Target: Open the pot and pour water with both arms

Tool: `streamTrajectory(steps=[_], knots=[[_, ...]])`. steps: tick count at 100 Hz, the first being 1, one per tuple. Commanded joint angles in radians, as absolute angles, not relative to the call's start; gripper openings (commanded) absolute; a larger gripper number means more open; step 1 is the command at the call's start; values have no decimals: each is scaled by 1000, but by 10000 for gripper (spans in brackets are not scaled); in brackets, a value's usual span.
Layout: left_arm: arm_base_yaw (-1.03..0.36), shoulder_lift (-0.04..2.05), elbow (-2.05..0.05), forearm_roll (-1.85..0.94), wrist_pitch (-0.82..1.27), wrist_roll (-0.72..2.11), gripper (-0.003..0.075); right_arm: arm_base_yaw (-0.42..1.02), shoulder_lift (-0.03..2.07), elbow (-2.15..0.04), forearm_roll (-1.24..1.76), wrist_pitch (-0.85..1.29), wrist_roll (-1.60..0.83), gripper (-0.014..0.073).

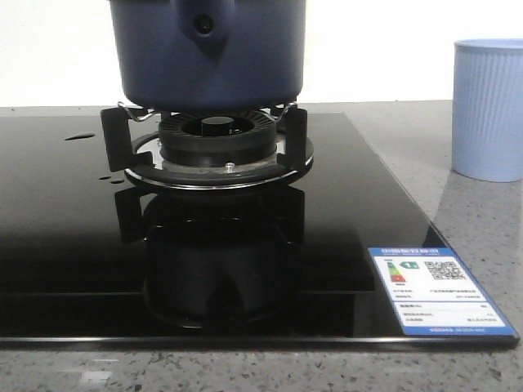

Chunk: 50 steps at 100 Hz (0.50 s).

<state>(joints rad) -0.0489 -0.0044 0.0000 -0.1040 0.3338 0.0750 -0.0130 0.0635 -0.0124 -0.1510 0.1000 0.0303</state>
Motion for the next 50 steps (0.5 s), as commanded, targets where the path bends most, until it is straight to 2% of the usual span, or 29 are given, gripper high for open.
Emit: streamTrajectory(steps=[1,14,50], knots=[[-48,-29,34,-119,292,63,-19,-26,53,-14,-91,39,-26,-69],[-48,-29,34,-119,292,63,-19,-55,20,38,-85,41,-14,-69],[-48,-29,34,-119,291,63,-19,-72,-27,35,-48,315,-14,-69]])
